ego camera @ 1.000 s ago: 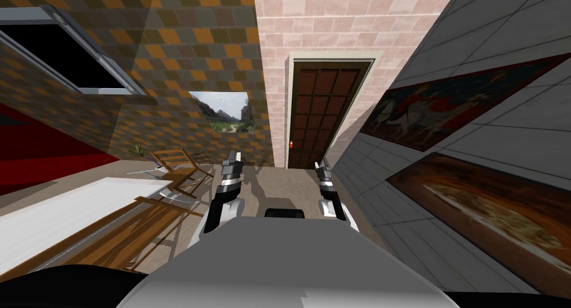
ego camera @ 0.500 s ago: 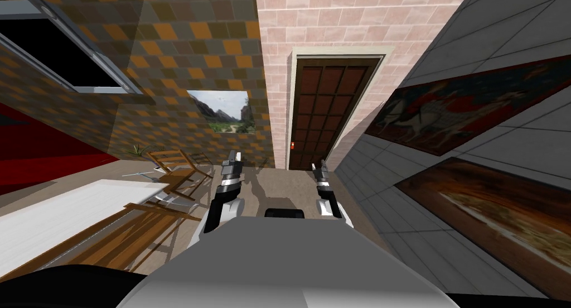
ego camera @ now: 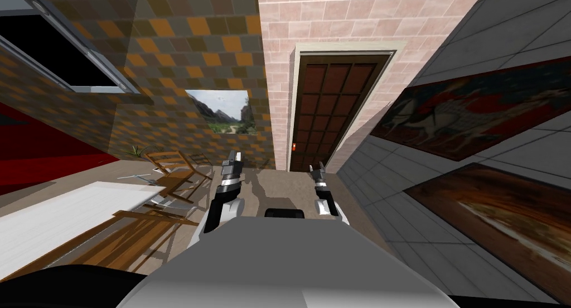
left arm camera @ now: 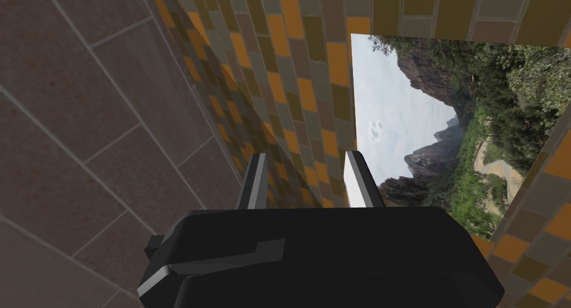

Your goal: Pull the door open

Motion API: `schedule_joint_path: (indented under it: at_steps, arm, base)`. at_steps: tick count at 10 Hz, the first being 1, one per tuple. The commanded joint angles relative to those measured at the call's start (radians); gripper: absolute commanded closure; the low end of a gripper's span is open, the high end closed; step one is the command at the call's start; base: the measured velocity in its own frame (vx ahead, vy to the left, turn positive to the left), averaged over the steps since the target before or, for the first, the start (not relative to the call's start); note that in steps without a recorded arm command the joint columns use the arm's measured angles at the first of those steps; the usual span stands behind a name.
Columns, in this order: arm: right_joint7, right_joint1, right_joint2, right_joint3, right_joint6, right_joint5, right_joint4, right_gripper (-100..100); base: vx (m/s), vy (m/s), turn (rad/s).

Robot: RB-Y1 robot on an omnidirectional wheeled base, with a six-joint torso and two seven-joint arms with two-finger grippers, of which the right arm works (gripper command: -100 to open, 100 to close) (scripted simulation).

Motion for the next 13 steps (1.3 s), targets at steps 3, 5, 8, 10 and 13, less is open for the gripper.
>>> schedule_joint_path:
  at_steps: [3,5,8,10,13]
  arm:
    - [-0.097,-0.038,-0.015,0.018,-0.030,-0.040,0.096,-100]
    - [-0.149,-0.057,-0.022,0.029,-0.046,-0.062,0.148,-100]
    - [-0.228,-0.086,-0.034,0.046,-0.070,-0.095,0.226,-100]
    - [-0.281,-0.105,-0.041,0.057,-0.086,-0.117,0.278,-100]
    - [-0.360,-0.134,-0.052,0.074,-0.110,-0.150,0.356,-100]
  base:
    - [0.095,0.042,0.018]
    - [0.100,0.029,0.021]
    - [0.104,0.041,0.015]
    - [0.102,0.035,0.020]
    - [0.091,0.031,0.020]
